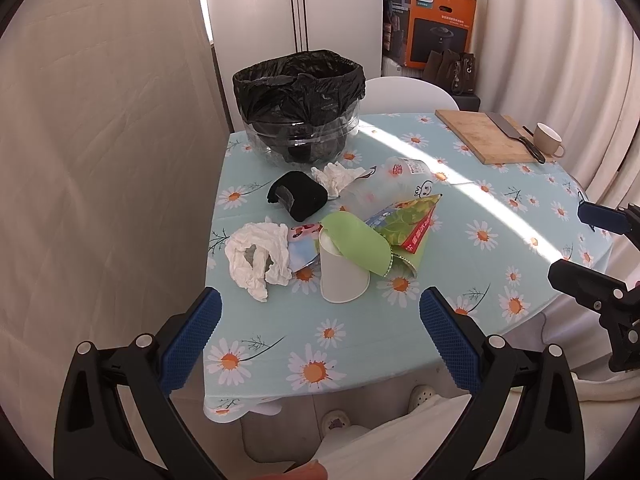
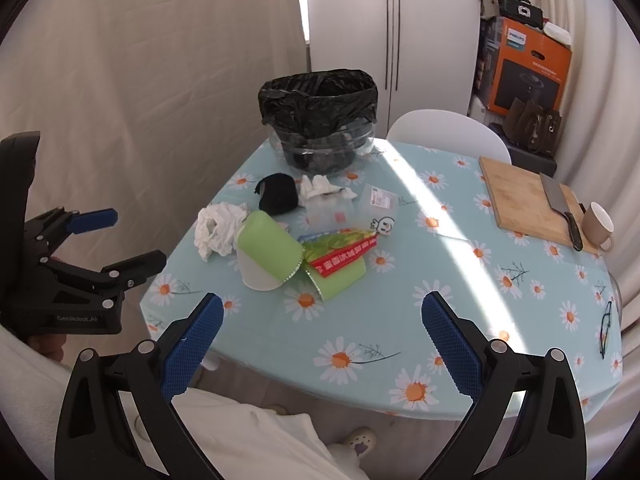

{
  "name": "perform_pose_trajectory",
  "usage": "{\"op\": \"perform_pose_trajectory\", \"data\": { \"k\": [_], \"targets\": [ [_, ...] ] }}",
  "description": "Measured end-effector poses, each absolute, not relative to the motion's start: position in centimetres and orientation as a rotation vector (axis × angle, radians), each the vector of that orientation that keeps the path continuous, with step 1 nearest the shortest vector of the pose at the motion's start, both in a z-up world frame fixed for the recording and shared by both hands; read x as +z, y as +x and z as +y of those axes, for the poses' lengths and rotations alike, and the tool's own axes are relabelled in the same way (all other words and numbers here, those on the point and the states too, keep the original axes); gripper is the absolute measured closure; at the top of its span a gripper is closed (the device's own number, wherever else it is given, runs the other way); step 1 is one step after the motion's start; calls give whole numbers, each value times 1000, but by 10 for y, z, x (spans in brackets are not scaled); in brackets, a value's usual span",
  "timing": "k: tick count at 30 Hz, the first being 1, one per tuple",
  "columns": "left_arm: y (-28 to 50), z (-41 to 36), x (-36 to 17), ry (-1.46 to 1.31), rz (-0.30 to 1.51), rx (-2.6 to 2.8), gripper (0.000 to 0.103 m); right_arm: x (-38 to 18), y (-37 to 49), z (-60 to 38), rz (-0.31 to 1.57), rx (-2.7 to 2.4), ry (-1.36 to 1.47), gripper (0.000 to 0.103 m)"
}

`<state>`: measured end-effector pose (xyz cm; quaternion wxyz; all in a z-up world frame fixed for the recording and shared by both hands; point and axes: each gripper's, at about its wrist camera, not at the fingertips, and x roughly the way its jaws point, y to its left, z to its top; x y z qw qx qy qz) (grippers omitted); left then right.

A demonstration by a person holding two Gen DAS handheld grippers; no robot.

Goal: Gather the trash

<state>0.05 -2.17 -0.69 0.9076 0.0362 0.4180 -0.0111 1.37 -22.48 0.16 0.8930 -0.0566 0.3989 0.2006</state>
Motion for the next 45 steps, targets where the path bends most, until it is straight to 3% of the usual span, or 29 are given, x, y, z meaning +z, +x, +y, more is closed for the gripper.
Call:
{"op": "perform_pose_trajectory", "data": {
  "k": [11,45],
  "targets": [
    [1,-35,2,124,868,-12,6,0,19,-240,837,451,-87,8],
    [-17,-88,-15,-88,961,269,6,-6,104,-343,836,694,-167,8]
  ]
}}
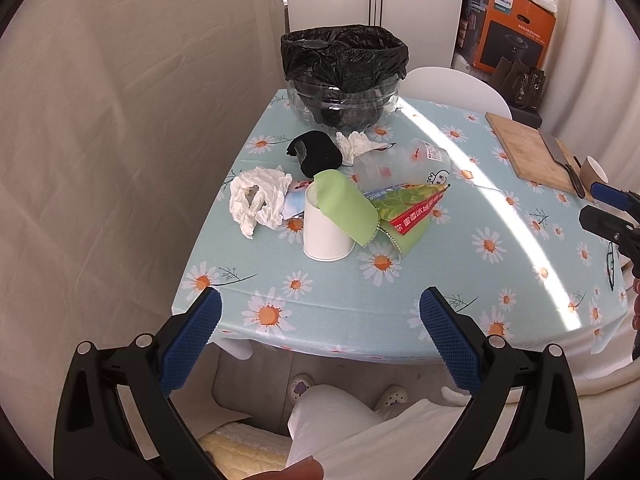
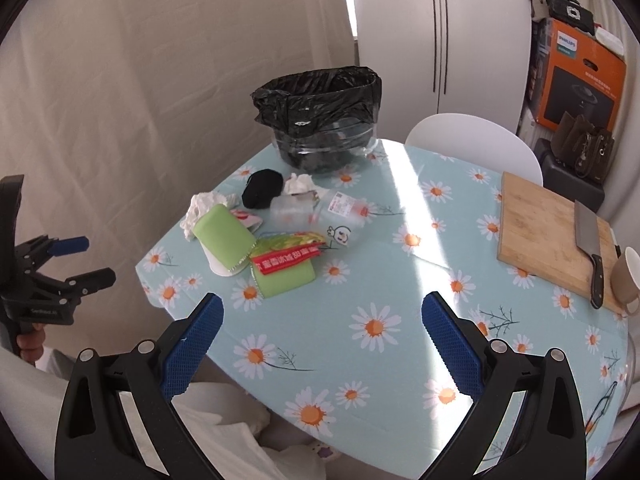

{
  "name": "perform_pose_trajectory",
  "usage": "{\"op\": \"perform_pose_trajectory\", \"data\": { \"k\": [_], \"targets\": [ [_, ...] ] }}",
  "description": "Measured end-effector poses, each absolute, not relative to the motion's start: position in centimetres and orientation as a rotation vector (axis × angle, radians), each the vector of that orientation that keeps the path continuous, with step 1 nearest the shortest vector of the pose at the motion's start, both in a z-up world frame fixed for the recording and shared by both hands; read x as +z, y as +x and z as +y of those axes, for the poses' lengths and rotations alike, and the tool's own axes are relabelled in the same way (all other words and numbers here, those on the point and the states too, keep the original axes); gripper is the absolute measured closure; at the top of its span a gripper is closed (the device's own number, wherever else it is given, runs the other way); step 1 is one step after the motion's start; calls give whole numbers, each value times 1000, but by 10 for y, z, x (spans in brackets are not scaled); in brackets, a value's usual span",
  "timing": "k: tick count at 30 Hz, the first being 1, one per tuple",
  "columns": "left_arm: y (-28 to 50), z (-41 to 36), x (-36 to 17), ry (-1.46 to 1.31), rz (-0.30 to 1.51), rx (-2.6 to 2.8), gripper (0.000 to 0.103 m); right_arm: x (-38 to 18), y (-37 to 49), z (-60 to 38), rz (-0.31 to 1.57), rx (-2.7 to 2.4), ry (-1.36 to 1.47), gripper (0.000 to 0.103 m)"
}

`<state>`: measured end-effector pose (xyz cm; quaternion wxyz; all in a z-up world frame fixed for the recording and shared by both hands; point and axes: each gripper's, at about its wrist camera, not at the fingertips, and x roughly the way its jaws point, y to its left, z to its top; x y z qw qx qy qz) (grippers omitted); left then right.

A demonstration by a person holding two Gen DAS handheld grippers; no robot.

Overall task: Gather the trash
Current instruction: 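Reach the left tool to the white tissue while the right tool reaches the clear container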

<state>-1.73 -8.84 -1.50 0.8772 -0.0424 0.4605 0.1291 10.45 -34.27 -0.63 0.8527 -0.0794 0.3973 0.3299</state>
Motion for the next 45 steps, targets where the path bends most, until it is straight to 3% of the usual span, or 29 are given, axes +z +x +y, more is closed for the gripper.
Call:
{"op": "perform_pose_trajectory", "data": {
  "k": [14,22,45],
  "targets": [
    [42,-44,-35,-30,1013,256,6,-20,151,-345,918,632,54,8],
    [89,-1,-53,-56,1071,181,6,-24,184,-318,908,504,-12,8],
    [168,73,-123,-51,1251,123,6,-91,284,-227,1220,461,21,8]
  ]
}}
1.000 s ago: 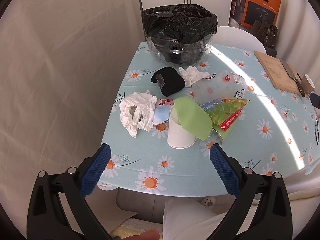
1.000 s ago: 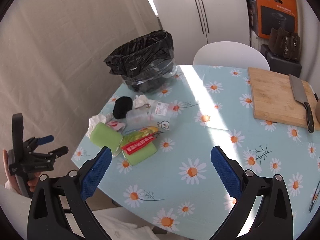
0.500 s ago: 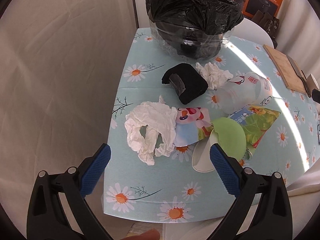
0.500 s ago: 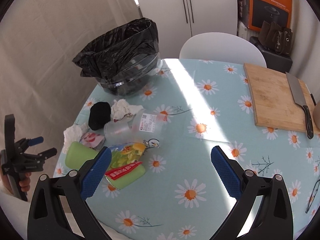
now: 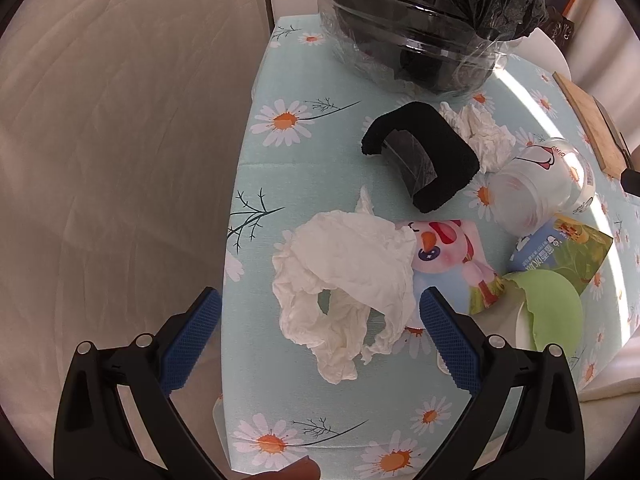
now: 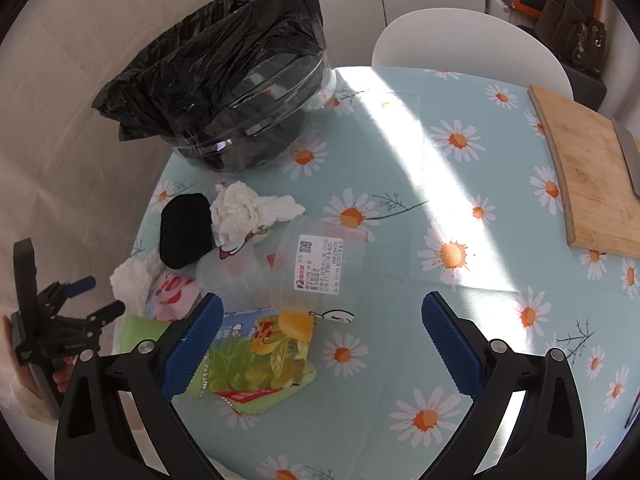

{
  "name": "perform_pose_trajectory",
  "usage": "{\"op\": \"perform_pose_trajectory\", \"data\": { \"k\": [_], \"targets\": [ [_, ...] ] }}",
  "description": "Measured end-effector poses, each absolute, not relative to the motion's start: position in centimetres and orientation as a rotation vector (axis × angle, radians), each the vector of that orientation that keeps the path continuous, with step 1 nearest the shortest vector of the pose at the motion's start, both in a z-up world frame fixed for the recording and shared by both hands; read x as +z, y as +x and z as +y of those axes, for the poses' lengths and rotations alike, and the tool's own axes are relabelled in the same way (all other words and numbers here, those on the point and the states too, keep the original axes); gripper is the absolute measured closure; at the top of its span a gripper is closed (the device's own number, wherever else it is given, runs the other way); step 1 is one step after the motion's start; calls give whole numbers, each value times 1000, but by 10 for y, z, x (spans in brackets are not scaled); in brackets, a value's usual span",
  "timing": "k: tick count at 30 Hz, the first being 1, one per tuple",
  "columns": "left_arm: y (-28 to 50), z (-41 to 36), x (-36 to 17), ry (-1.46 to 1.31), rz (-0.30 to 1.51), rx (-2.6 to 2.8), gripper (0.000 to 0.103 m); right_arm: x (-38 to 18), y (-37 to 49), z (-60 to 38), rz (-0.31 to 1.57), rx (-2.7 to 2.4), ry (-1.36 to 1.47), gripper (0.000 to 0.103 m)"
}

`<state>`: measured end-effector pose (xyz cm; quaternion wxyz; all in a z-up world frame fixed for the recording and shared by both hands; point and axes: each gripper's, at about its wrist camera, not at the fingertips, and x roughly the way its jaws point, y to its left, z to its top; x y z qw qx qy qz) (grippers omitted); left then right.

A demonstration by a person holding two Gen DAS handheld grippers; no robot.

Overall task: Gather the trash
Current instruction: 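Reach the left tool to the white tissue while the right tool reaches the clear container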

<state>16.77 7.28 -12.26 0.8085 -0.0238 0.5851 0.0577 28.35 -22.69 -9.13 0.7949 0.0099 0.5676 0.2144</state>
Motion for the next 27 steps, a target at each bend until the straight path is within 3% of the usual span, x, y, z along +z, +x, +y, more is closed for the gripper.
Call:
{"op": "perform_pose_trajectory", "data": {
  "k": [27],
  "targets": [
    [206,92,-180,-139,1393,-27,4,-139,320,-214,1299,385,4,10]
  ]
}}
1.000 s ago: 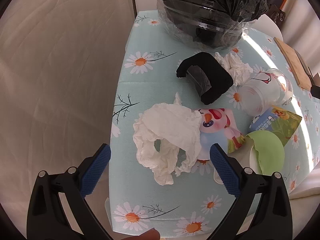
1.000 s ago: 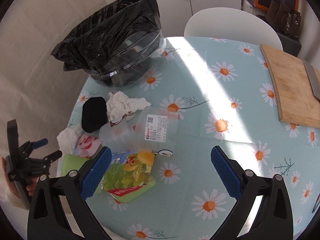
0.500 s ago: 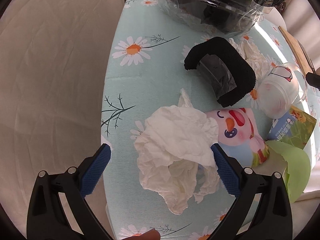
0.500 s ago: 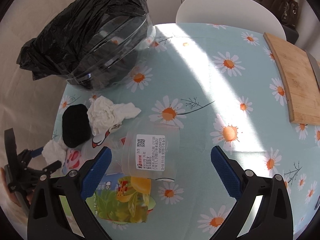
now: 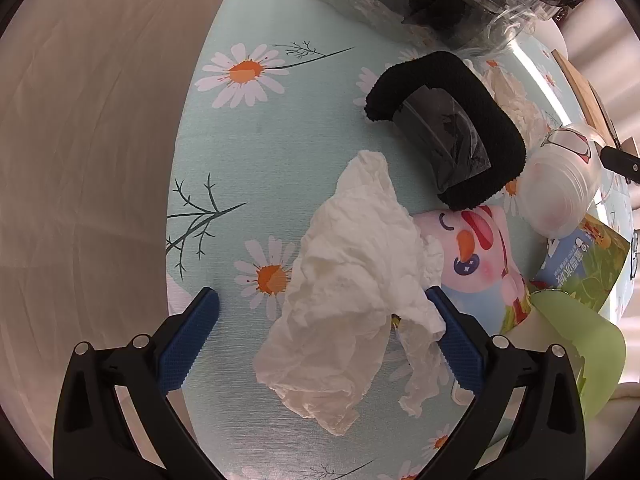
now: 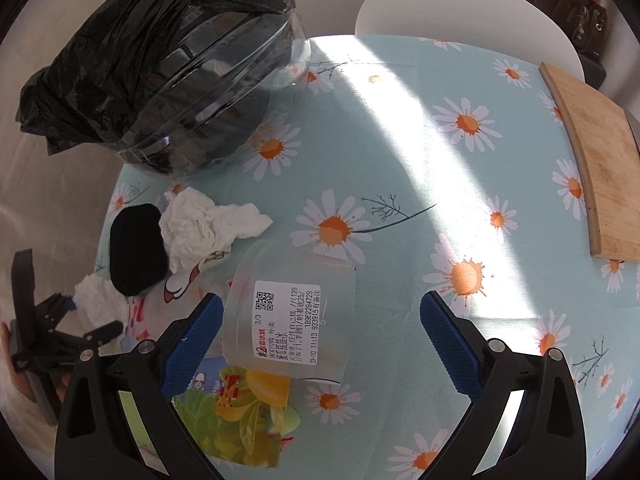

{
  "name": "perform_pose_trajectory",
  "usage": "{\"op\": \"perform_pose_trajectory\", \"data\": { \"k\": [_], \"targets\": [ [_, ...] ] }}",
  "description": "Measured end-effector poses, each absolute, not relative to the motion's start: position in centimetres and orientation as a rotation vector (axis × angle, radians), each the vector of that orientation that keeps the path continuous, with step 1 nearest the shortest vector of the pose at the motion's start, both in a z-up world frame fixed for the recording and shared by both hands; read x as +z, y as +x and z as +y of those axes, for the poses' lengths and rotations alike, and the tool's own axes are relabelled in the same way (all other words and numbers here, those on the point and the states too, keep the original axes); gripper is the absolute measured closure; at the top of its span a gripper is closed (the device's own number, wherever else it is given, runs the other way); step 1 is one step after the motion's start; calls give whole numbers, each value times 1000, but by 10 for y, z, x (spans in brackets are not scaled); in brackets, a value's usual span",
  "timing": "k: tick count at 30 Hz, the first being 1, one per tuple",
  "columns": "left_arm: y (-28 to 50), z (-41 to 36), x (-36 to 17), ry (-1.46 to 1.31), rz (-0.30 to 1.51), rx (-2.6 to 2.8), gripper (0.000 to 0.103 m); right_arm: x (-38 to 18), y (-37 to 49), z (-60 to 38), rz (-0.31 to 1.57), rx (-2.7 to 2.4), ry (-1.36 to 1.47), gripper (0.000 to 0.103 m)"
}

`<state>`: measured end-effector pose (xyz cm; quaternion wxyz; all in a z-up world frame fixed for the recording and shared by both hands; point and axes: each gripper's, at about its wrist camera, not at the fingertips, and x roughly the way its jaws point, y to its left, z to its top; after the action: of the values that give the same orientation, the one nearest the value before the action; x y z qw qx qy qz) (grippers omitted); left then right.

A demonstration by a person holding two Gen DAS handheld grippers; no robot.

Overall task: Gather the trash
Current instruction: 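Reach the left tool to the white tissue while the right tool reaches the clear container, then lift the tissue with the left tool while the right tool lifts the clear container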

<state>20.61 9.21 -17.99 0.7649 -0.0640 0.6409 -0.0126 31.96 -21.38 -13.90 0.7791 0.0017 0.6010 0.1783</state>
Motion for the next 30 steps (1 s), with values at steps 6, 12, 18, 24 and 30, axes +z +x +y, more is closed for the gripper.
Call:
{"op": "perform_pose_trajectory", "data": {
  "k": [6,12,18,24,30],
  "targets": [
    [209,90,-176,-189,1398,-2,17,-139,318,-220,1310,430,50,48],
    [195,86,-154,-205,1382,-5,75,-120,310,-231,1241,409,-43,49],
    [190,74,-131,-148,1350,11,77,-106,300,-262,1214,373,-48,48],
    [179,66,-110,-74,1320,52,77,-95,282,-293,1183,345,-35,48],
    [167,56,-93,-29,1294,100,77,-84,264,-326,1148,330,-5,48]
  ]
}}
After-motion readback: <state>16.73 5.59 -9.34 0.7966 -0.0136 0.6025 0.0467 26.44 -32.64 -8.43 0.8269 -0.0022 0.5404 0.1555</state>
